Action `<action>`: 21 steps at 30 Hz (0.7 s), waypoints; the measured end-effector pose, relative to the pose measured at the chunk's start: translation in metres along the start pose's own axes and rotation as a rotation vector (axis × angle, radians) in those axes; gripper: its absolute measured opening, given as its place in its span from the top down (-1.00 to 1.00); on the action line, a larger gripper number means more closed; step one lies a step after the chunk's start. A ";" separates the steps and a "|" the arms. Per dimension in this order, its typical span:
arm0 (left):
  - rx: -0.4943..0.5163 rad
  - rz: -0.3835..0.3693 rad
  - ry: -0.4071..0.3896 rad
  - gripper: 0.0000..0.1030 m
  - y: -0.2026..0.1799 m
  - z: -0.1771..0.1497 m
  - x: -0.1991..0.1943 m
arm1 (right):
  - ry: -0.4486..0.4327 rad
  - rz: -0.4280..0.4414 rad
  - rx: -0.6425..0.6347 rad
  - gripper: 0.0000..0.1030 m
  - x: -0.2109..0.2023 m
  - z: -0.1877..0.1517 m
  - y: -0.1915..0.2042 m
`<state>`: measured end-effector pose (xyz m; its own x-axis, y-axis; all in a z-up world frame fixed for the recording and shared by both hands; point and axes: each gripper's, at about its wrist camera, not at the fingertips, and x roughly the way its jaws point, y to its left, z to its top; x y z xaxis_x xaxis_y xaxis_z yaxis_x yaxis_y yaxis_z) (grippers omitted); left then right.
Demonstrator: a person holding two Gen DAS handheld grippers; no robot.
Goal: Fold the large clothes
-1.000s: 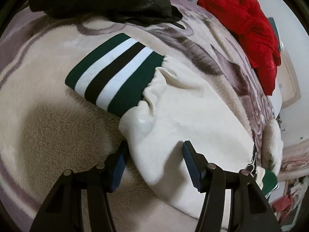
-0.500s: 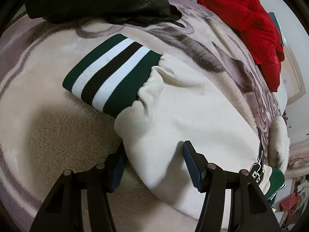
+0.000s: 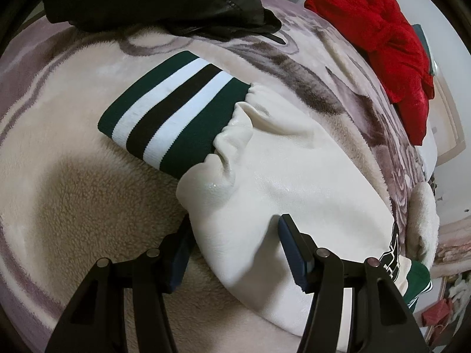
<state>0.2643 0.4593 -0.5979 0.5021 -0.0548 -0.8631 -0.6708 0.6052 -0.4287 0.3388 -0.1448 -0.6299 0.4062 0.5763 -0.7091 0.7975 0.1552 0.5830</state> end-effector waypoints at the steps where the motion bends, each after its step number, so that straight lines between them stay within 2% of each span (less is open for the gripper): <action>1: 0.000 -0.004 0.000 -0.06 0.001 0.000 0.000 | 0.001 0.036 0.005 1.00 0.007 -0.001 0.006; 3: 0.010 -0.010 -0.001 -0.06 0.001 -0.001 0.000 | -0.019 0.082 -0.057 1.00 0.016 -0.006 0.031; 6: 0.027 -0.013 -0.004 -0.06 0.001 -0.002 -0.001 | 0.031 0.117 -0.209 1.00 0.037 -0.018 0.078; 8: 0.031 -0.011 -0.003 -0.06 0.001 -0.002 -0.002 | 0.125 0.054 -0.307 0.99 0.048 -0.026 0.099; 10: 0.028 -0.009 0.002 -0.06 0.001 -0.001 -0.002 | 0.149 -0.028 -0.422 0.98 0.036 -0.034 0.112; 11: 0.026 -0.010 0.004 -0.06 0.001 -0.001 -0.002 | 0.127 -0.070 -0.491 0.79 0.022 -0.035 0.117; 12: 0.026 -0.011 0.003 -0.06 0.001 -0.001 -0.002 | 0.087 -0.117 -0.560 0.31 0.006 -0.041 0.120; 14: 0.031 -0.011 0.002 -0.06 0.000 0.000 -0.001 | 0.040 -0.186 -0.657 -0.19 -0.009 -0.052 0.127; 16: 0.036 -0.010 -0.002 -0.06 0.000 -0.001 -0.001 | 0.058 -0.248 -0.722 -0.20 -0.007 -0.054 0.128; 19: 0.038 -0.006 -0.006 -0.06 -0.001 -0.003 -0.001 | 0.194 -0.402 -0.823 -0.20 0.045 -0.059 0.130; 20: 0.035 -0.006 -0.007 -0.06 -0.001 -0.003 -0.001 | 0.194 -0.497 -0.885 -0.09 0.062 -0.067 0.128; 21: 0.032 -0.006 -0.006 -0.06 -0.001 -0.003 -0.001 | 0.159 -0.527 -0.917 0.43 0.065 -0.071 0.130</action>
<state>0.2631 0.4562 -0.5976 0.5098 -0.0535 -0.8587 -0.6497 0.6303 -0.4250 0.4376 -0.0298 -0.5722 -0.0070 0.3479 -0.9375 0.1887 0.9211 0.3405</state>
